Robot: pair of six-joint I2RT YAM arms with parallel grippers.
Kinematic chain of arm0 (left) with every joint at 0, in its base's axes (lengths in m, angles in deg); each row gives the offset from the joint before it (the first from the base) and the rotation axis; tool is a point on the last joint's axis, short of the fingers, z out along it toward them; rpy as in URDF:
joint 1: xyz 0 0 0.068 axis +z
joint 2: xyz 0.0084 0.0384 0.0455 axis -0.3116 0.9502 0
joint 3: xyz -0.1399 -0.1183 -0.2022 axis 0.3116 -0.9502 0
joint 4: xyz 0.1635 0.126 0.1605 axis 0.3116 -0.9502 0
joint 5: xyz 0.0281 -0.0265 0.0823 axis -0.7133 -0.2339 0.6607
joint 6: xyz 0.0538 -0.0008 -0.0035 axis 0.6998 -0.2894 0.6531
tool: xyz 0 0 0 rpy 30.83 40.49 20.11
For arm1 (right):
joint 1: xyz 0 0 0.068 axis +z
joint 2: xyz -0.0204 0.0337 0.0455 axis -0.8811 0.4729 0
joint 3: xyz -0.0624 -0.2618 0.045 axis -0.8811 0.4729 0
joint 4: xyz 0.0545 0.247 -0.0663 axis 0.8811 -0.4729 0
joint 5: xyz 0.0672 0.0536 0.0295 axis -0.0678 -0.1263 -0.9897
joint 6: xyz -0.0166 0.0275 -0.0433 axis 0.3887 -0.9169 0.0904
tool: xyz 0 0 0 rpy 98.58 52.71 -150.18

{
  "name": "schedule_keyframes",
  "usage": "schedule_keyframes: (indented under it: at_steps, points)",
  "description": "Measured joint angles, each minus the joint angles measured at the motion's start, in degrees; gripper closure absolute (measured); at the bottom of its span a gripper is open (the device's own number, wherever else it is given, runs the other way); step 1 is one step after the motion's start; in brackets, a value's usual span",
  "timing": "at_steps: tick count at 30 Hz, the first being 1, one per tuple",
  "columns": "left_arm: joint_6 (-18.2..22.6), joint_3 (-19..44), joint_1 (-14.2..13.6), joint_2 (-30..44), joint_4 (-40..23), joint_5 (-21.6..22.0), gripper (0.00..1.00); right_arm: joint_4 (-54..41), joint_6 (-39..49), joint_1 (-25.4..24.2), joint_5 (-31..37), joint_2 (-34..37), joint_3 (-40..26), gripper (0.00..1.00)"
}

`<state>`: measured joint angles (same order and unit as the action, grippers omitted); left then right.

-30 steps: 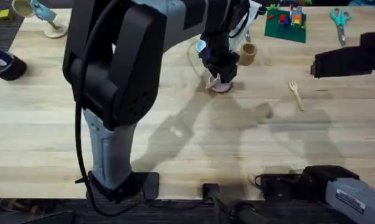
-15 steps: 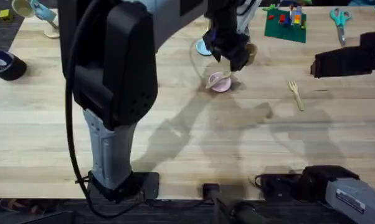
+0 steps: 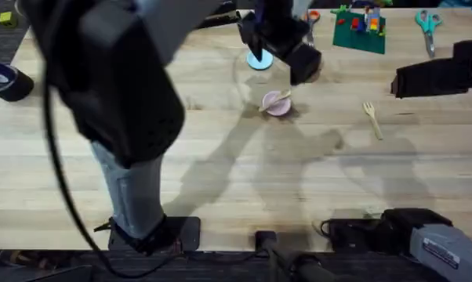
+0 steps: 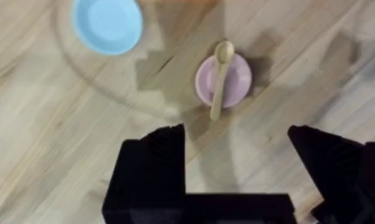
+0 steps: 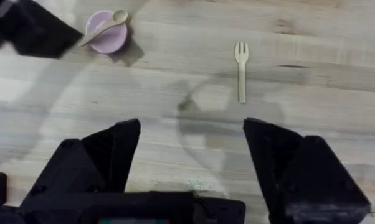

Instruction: Pick up a utensil and set it on the pink plate, then put the other utensil in the container.

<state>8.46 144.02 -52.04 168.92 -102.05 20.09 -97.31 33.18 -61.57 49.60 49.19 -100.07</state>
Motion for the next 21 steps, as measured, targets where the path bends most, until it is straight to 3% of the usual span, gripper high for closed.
schedule_keyframes:
  at_steps: [6,9,21]
  points:
    - [0.3,-1.6,3.5,-8.1,-0.3,0.1,0.003,0.0,0.0,0.0,0.0,0.0,0.0,0.006]
    - [0.7,-5.4,3.8,-12.7,0.6,0.2,0.003,0.0,0.0,0.0,0.0,0.0,0.0,0.007]
    - [1.8,-35.3,4.6,-34.0,16.3,0.0,0.004,0.0,0.0,0.0,0.0,0.0,0.0,0.007]
